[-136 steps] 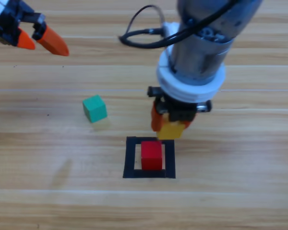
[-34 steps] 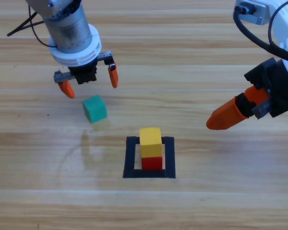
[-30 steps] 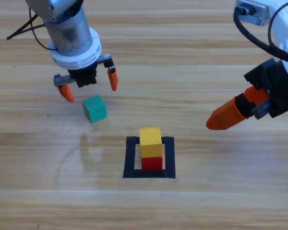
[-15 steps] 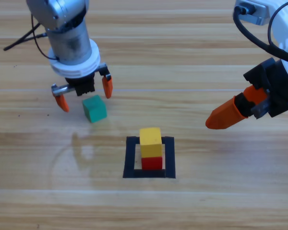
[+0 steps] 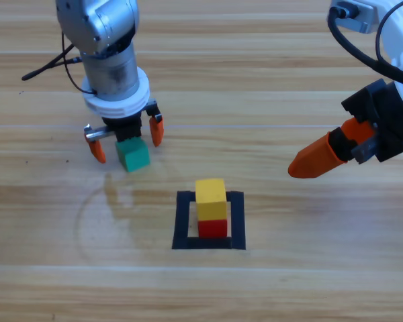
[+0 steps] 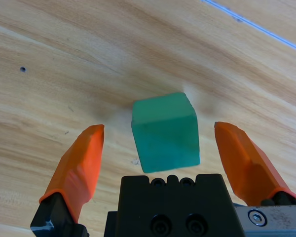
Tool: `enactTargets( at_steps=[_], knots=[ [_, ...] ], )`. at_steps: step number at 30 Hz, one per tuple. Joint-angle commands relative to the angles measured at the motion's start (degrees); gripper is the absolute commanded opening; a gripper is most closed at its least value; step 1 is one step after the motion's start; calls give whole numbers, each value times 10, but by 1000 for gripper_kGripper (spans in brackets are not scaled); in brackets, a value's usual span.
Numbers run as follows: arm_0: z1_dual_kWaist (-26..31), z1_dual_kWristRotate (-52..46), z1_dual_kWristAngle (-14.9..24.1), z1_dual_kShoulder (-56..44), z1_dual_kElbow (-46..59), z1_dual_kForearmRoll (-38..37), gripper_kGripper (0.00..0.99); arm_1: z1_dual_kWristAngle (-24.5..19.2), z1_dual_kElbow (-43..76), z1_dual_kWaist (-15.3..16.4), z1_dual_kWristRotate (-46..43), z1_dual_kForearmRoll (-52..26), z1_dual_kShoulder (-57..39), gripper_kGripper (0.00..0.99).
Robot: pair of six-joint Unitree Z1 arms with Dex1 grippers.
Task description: Stack the blocks in the rectangular block: red at the bottom, yellow in the middle, green on top
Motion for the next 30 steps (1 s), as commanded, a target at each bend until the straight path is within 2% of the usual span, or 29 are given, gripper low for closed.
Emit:
enactTargets(
  at_steps=[1,4,7,14,17,20,23,25,30],
  knots=[
    [-9,-3,3,45,-6,3,943,2,17,-19,-1,-9,-19,990],
    [-9,0,2,49,-9,2,911,2,17,-19,0,-10,-19,990],
    [-8,7,0,53,-8,-3,775,2,18,-19,0,-11,-19,990],
    [-8,22,0,56,-12,-3,276,-2,18,-19,2,-11,-18,990],
    [-9,39,0,44,-13,-3,94,-2,18,-20,1,-11,-18,990],
    [-10,97,-15,38,-47,10,63,-3,18,-19,2,-11,-18,990],
    [-14,182,-42,57,-152,91,31,-3,18,-19,2,-11,-18,990],
    [-24,237,-42,54,-227,156,0,-6,18,-20,2,-11,-19,990],
    [-41,319,-51,-31,-221,185,0,-11,22,-24,9,-11,-24,990]
  ],
)
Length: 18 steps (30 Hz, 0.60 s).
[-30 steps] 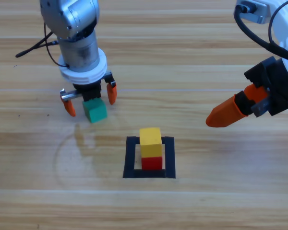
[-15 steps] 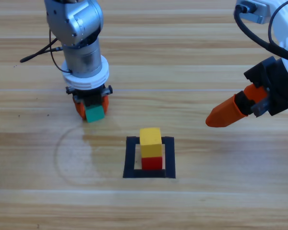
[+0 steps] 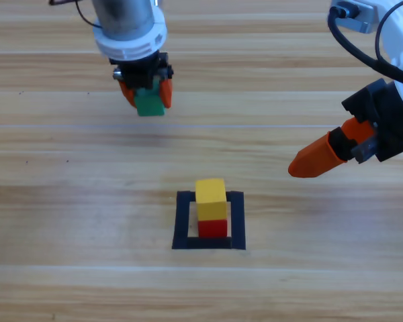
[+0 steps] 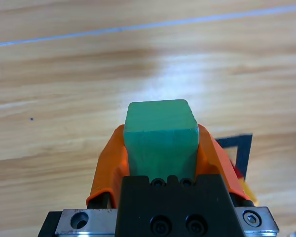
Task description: Stack the blocks in the rectangular block: red at the bottom, yellow in the middle, green on top
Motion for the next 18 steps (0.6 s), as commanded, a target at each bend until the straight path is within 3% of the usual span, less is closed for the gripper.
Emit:
enactTargets(
  at_steps=[1,10,18],
  knots=[
    [-36,68,-20,-55,14,30,0,-9,21,-23,7,-9,-24,990],
    [-94,143,-51,-63,33,58,0,-10,22,-26,13,-9,-23,990],
    [-137,24,-30,-67,29,64,0,-9,23,-31,22,-9,-24,990]
  ],
)
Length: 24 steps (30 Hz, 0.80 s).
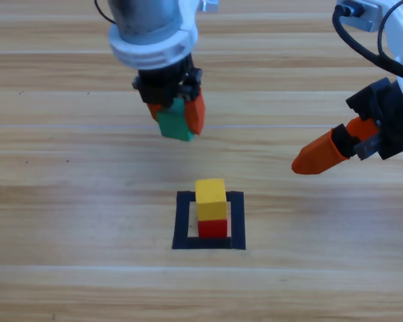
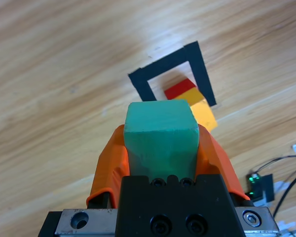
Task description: Stack the blocks in the rectangular block: red at the bottom, yellow in the middle, green on top
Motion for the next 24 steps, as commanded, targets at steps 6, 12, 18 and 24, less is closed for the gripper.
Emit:
enactTargets(
  at_steps=[6,12,18,24],
  knots=[
    [-58,-197,23,-10,21,12,0,-7,21,-22,11,-9,-24,990],
    [-86,-270,48,-2,18,12,0,-7,20,-22,11,-9,-23,990],
    [-107,-298,67,15,17,13,0,-6,20,-24,11,-9,-23,990],
    [-117,-321,71,24,18,13,0,-6,20,-26,11,-9,-24,990]
  ],
)
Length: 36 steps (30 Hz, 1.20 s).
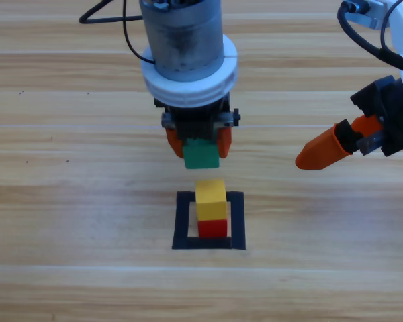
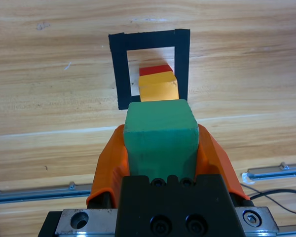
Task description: Stack the blocks in the rectangular block: red at the bottom, yellow in the middle, green on top
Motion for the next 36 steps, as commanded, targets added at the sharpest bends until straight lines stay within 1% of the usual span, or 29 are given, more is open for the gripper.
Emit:
enactTargets(
  at_steps=[1,11,36],
  knots=[
    [-20,-19,7,28,9,4,0,-5,18,-16,0,-9,-24,990],
    [-22,-45,13,56,5,5,0,-5,19,-16,0,-9,-20,990],
    [-22,-37,12,87,-10,4,0,-5,19,-16,-1,-9,-18,990]
  ],
)
